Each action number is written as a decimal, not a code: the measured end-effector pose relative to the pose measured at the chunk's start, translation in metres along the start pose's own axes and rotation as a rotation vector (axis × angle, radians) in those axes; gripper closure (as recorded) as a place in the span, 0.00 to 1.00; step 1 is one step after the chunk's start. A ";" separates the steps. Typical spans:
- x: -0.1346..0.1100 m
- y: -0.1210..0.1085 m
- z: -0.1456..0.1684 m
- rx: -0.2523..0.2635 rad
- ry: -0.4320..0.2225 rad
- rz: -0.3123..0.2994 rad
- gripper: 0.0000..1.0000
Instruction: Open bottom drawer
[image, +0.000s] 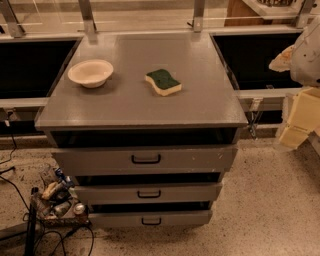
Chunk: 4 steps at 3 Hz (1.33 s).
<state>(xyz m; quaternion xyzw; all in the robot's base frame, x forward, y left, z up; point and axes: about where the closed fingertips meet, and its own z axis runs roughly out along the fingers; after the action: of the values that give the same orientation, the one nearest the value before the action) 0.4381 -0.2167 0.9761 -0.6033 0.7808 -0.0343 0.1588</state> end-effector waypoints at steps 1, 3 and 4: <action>0.000 0.000 0.000 0.000 0.000 0.000 0.00; 0.010 0.006 0.034 -0.067 -0.056 0.023 0.00; 0.020 0.013 0.071 -0.136 -0.081 0.037 0.00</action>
Offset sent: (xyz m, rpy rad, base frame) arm 0.0006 -0.0006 -0.0322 0.0664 0.0504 0.0069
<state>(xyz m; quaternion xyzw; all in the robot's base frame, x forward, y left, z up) 0.4417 -0.2219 0.9019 -0.5991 0.7852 0.0463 0.1497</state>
